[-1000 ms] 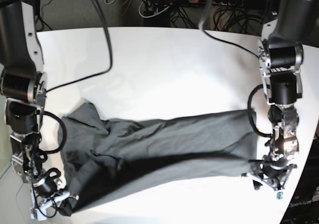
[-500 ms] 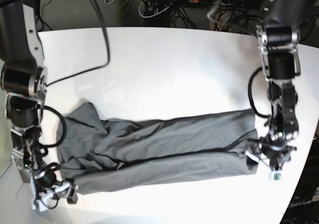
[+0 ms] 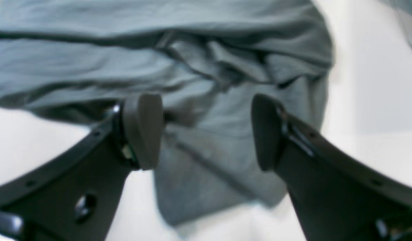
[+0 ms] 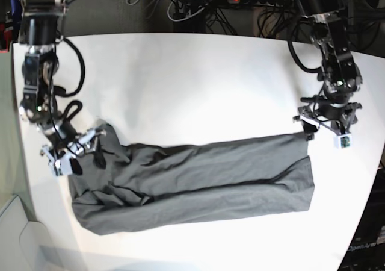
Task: Layout the t-shirt on the table in an organized manner, then fold the t-shirt properly
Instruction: 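Release and regrasp the folded shirt's edge with both grippers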
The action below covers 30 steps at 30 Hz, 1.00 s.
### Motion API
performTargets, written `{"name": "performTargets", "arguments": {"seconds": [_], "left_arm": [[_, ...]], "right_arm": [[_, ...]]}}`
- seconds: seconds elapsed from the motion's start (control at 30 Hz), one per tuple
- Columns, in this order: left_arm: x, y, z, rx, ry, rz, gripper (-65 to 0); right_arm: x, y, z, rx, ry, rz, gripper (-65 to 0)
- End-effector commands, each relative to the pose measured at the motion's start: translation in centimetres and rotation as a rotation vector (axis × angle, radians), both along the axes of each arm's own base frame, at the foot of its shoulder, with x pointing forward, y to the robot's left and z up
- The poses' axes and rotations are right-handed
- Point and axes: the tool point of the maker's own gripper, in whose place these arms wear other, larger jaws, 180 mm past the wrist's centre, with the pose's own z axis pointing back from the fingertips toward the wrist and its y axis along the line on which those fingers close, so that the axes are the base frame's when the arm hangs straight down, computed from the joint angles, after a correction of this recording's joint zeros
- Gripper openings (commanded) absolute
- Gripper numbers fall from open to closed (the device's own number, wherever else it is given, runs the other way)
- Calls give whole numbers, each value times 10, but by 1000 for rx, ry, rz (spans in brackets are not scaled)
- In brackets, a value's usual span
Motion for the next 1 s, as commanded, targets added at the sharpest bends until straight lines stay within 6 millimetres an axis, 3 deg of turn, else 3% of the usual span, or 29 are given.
{"name": "performTargets", "arguments": {"seconds": [0.0, 0.13, 0.37, 0.63, 0.77, 0.97], "left_arm": [[5, 10, 11, 19, -41, 20, -230], [0, 16, -6, -10, -2, 49, -213], [21, 18, -11, -32, -47, 60, 0], [36, 16, -26, -77, -32, 68, -21], [45, -10, -35, -96, -45, -51, -22], [50, -28, -40, -114, -73, -77, -22]], "right_arm": [[1, -14, 11, -1, -35, -36, -225], [-19, -26, -9, 19, 10, -83, -225], [-39, -15, -31, 51, 63, -86, -223], [-40, 2, -38, 90, 71, -80, -223], [-39, 3, -37, 92, 70, -79, -223], [-39, 3, -37, 92, 70, -78, -225]]}}
